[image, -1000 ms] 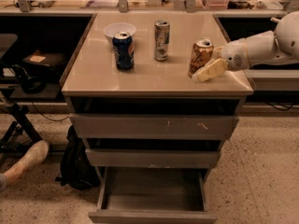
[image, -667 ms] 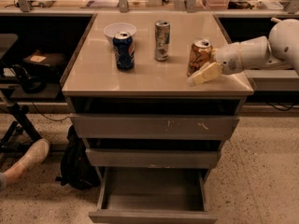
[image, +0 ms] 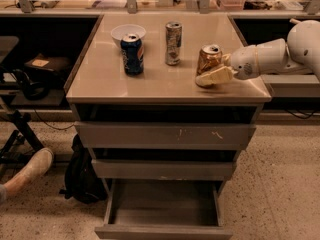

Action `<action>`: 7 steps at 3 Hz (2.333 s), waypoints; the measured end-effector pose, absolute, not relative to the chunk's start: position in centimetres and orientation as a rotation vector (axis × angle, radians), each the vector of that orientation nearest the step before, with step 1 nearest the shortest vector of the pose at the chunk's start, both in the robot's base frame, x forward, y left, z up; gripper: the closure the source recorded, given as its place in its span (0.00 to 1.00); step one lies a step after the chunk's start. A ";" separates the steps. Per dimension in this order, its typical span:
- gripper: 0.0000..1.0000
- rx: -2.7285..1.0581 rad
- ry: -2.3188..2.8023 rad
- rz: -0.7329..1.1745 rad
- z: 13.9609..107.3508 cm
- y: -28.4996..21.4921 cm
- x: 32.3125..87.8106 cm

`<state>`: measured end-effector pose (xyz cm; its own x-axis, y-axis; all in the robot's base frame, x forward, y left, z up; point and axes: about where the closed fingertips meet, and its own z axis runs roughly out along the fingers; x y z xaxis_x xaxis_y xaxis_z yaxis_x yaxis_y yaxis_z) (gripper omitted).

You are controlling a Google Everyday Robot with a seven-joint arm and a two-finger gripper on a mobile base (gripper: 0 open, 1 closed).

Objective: Place orange can into bottom drawer

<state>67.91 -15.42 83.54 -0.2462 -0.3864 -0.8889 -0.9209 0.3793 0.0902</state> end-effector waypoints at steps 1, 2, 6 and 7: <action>0.65 -1.141 1.811 0.812 83.5 -15.4 67.9; 0.88 -1.141 1.811 0.812 83.5 -15.4 67.9; 1.00 -1.033 1.779 0.542 96.0 -18.4 52.8; 1.00 -0.982 1.861 0.557 92.6 -20.7 50.0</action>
Offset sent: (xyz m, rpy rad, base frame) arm 0.0000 0.0000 0.0000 0.0000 0.0000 0.0000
